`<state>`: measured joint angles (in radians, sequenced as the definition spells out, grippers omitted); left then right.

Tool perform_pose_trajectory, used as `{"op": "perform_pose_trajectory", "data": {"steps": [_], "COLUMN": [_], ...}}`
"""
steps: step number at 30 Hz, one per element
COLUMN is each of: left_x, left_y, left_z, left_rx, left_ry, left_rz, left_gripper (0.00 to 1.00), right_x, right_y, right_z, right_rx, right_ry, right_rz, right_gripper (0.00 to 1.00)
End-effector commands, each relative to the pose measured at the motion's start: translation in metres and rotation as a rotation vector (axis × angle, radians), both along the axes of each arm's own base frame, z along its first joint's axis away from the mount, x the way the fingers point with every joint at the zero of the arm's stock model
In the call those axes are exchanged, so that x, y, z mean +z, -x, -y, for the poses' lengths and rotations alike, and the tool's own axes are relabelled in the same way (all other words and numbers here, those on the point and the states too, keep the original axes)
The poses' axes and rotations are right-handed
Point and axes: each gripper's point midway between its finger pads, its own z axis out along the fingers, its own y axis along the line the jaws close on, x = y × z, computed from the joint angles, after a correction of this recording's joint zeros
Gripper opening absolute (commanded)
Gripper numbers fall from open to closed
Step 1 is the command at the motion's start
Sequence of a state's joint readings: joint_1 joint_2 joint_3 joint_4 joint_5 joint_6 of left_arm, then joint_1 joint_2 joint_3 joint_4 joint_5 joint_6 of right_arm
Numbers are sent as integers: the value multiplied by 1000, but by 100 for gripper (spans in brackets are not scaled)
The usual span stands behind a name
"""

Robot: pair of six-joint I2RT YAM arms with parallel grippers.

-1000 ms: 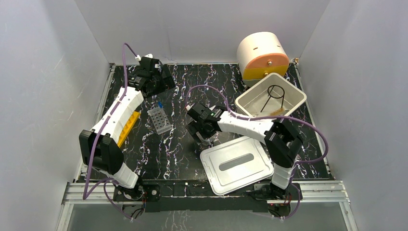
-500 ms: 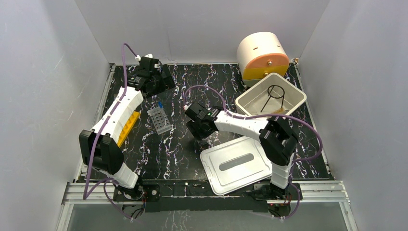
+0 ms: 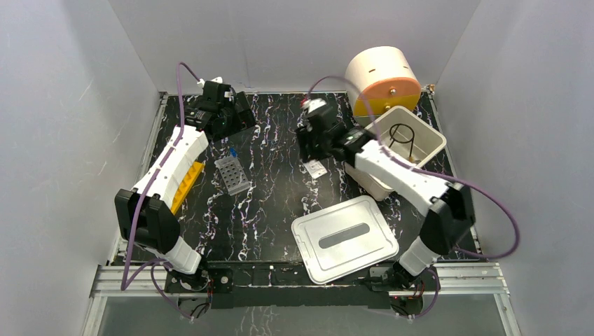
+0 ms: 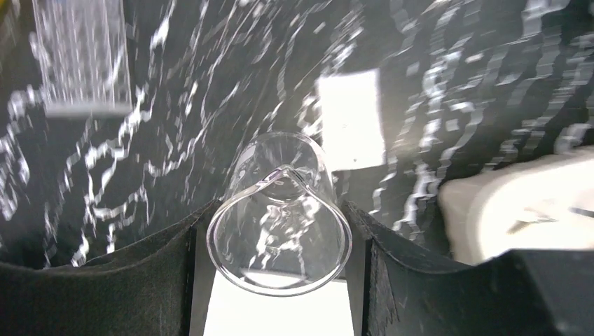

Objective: Organize the chemistry lab equipment

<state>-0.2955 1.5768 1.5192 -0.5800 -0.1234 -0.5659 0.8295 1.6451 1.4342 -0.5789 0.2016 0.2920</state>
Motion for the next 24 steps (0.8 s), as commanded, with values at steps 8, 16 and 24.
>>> {"op": "perform_pose_trajectory", "data": {"steps": [8, 16, 24], "left_x": [4, -14, -15], "left_y": [-3, 0, 6], "left_z": [15, 21, 19], "left_rx": [-46, -49, -48], "left_ry": [77, 106, 107], "left_rz": [-11, -57, -55], "left_gripper": [98, 98, 98], "right_x": [101, 56, -2], "right_y": [-49, -27, -28], "right_z": [145, 231, 255], "right_rx": [-483, -796, -854], "right_ry": [-89, -68, 81], "right_rz": [189, -29, -163], "right_gripper": [54, 54, 54]}}
